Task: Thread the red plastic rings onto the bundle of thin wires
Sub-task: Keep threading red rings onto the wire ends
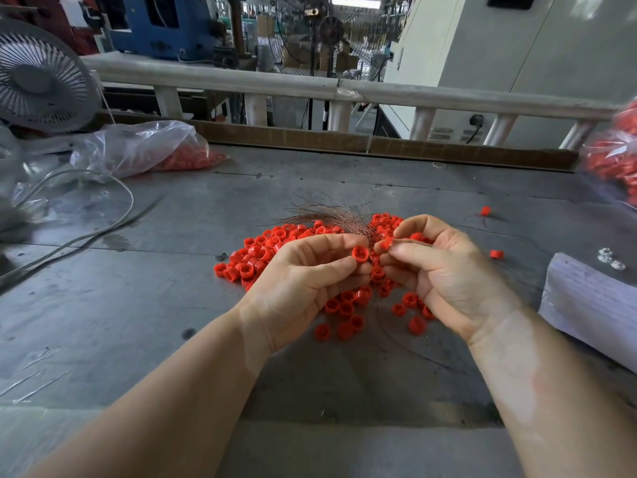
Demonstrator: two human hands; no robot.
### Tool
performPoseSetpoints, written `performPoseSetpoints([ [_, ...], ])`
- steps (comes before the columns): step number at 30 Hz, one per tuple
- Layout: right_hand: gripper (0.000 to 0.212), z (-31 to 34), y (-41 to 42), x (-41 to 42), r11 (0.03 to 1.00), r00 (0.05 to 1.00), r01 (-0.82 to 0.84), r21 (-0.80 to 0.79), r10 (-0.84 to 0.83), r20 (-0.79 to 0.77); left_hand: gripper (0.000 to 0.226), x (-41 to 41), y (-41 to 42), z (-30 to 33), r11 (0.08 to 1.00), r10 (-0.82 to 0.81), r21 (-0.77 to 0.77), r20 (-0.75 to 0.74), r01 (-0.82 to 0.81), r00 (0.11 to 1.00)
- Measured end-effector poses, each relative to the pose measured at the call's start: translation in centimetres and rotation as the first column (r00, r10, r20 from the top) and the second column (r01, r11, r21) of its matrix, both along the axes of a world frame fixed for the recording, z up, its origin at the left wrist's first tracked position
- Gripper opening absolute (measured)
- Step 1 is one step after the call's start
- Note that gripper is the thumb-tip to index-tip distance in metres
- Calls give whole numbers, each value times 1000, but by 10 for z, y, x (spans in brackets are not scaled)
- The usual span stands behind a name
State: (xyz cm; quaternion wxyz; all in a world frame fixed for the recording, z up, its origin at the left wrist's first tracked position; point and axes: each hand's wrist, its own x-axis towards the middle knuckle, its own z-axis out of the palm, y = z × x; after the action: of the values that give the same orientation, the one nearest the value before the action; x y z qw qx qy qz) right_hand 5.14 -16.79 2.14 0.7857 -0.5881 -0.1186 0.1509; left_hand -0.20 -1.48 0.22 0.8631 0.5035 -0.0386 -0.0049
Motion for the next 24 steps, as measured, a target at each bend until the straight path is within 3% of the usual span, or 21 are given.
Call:
performPoseSetpoints([
  [5,24,-1,0,1,1000,1000,-2,-24,2,5,25,-1,0,0,1000,1,2,4,-2,1000],
  [8,14,-1,0,1,1000,1000,-16,-11,16,1,25,-1,0,0,1000,1,3,2,-1,1000],
  [12,23,-2,0,1,999,999,23,-44,-22,28,27,0,0,0,1000,0,11,-8,1,1000],
  [17,11,-4,0,2,998,1000,25,-60,-24,19,26,0,0,-1,1000,6,15,-12,-6,1000],
  [24,15,-3,2,1,999,998,-47,22,48,-44,24,0,0,-1,1000,-4,6,-4,4,1000],
])
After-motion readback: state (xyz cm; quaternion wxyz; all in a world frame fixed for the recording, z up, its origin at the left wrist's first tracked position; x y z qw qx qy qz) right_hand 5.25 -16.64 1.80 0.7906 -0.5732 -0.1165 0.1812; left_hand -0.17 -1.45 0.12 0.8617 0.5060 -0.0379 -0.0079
